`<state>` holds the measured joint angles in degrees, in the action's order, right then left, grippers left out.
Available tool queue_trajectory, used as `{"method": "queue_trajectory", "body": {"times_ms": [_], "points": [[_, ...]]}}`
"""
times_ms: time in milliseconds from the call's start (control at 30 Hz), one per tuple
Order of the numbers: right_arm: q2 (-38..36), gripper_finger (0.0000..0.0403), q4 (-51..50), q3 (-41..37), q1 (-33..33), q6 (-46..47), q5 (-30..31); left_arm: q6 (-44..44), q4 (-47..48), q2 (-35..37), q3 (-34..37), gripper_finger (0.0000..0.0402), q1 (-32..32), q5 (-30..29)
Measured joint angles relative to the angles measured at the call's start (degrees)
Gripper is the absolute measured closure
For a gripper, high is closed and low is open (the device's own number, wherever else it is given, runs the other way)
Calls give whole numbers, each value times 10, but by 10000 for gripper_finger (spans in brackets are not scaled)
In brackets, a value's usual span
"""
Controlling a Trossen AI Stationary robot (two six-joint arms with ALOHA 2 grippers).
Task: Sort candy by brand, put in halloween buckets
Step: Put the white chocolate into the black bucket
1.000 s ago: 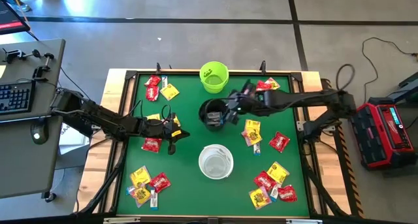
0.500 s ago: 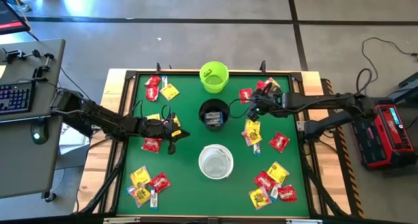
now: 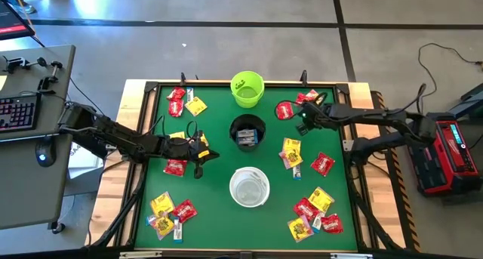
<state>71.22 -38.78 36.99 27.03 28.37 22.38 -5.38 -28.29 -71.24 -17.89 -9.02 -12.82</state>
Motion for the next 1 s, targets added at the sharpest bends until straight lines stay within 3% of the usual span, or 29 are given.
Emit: {"method": "queue_trajectory", "body": {"times_ms": [167,533,733,1000], "points": [[0,226,-9,0,34,2,-17,0,0,0,0,385,0,0],[0,224,-11,-1,91,-31,-51,0,2,0,0,385,0,0],[0,224,39,-49,112,-66,-92,1,2,0,0,385,0,0],[0,224,107,-100,125,-81,-92,10,2,0,0,385,0,0]]}}
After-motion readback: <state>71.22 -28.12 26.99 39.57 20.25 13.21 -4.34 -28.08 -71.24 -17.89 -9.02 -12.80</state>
